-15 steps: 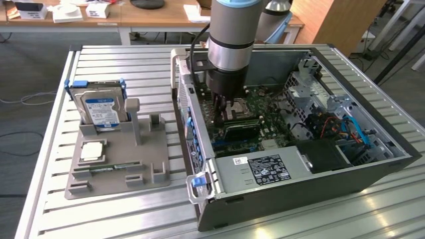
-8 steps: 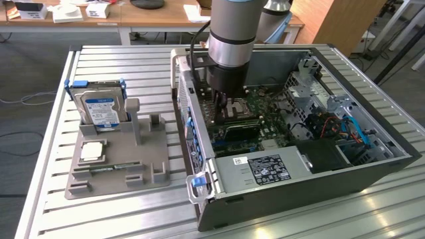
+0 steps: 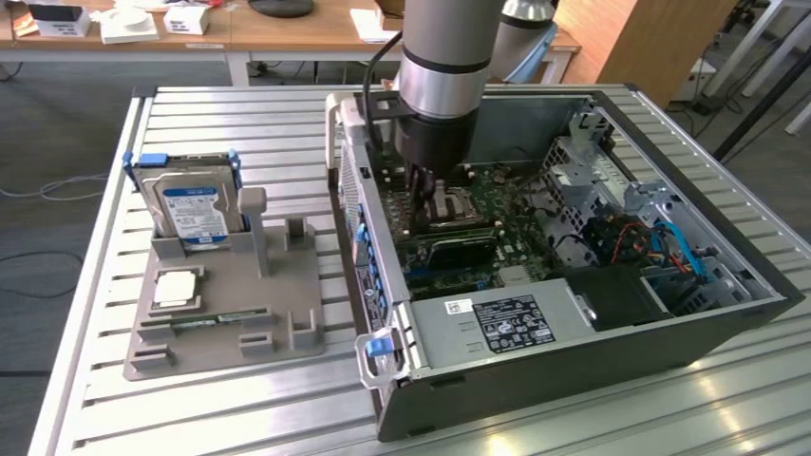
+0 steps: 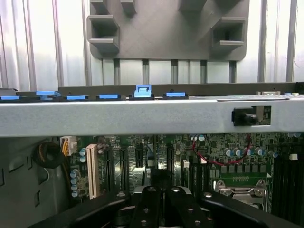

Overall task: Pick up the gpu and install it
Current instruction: 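Press down on the gpu until it lock into place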

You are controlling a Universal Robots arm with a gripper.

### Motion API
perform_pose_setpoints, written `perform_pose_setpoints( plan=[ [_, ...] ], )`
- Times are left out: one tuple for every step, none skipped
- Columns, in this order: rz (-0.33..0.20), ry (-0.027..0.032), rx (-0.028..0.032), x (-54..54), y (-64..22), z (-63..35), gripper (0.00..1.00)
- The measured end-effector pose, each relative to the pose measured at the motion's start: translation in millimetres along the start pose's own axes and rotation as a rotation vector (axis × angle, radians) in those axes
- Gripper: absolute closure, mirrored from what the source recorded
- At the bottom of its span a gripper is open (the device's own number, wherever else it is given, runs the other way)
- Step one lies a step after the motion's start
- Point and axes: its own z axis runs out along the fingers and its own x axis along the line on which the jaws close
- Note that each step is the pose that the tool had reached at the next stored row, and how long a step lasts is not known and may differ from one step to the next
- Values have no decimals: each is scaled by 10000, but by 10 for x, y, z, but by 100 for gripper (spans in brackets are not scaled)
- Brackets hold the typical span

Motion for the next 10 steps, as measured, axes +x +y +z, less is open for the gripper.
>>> perform_pose_setpoints(
  plan=[
    [0, 0, 0, 0, 0, -5, 89],
    [1, -1, 0, 0, 0, -10, 89],
    [0, -1, 1, 0, -1, -14, 89],
    [0, -3, 2, 0, -1, -15, 89],
    [0, -2, 1, 0, -1, -18, 89],
    [0, -2, 2, 0, -1, -19, 89],
    [0, 0, 0, 1, -1, -21, 89],
    [0, 0, 0, 1, -1, -21, 89],
    [0, -1, 0, 0, -1, -21, 89],
    [0, -1, 0, 0, -1, -21, 89]
  ],
)
